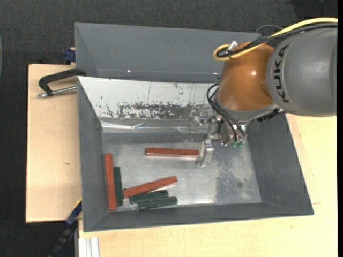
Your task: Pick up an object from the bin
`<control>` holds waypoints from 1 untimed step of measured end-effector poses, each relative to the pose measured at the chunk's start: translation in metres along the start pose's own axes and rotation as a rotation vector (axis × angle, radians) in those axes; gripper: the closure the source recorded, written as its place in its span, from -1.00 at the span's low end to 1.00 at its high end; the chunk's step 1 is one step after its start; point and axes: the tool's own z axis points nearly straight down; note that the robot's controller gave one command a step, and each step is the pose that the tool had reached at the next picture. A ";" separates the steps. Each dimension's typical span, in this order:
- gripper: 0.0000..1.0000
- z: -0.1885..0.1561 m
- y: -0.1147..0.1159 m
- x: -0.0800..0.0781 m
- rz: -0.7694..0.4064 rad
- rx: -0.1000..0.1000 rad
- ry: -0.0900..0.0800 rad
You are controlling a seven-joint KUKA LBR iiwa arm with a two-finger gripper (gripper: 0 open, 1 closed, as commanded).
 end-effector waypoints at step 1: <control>-1.00 0.038 0.018 -0.002 -0.026 -0.009 0.011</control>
Offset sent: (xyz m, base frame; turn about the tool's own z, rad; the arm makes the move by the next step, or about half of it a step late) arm -0.0256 0.0272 -0.0616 0.0563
